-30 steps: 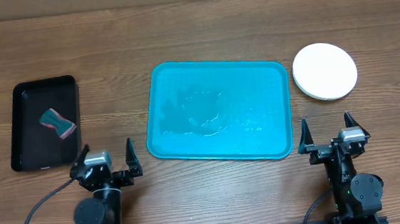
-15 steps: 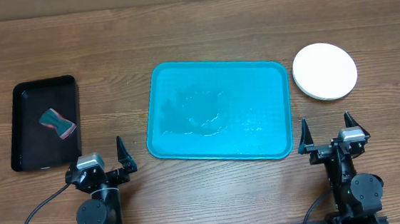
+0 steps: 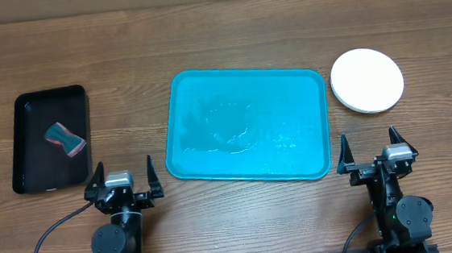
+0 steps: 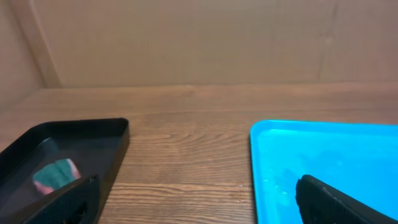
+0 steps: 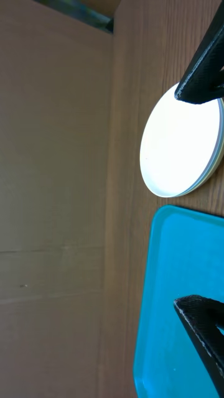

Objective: Clean dirty plates on tray and stack at the side

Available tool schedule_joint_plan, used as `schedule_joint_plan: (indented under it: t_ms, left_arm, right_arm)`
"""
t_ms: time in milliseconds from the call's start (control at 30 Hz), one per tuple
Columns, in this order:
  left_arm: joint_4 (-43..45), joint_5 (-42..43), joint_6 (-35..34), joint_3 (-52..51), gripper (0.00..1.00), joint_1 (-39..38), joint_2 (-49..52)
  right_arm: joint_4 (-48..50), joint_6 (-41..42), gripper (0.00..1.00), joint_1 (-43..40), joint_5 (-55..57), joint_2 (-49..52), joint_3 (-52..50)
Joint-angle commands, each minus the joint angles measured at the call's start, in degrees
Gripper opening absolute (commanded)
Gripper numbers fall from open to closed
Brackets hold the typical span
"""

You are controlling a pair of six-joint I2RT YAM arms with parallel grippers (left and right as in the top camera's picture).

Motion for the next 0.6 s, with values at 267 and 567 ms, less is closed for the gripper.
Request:
schedule_joint_plan:
  t_ms: [267,567]
  left_arm:
    - [0.1,-1.3,-4.0,-0.2,1.0,0.7,-0.8]
    - [0.4,-4.3,-8.1,-0.3,1.0,0.7,-0.8]
  right_arm:
    - [0.2,-0.2,1.0,0.0,-0.2,-0.5,-0.6]
    - [0.2,-0.2,1.0,0.0,-0.2,-0.5,-0.6]
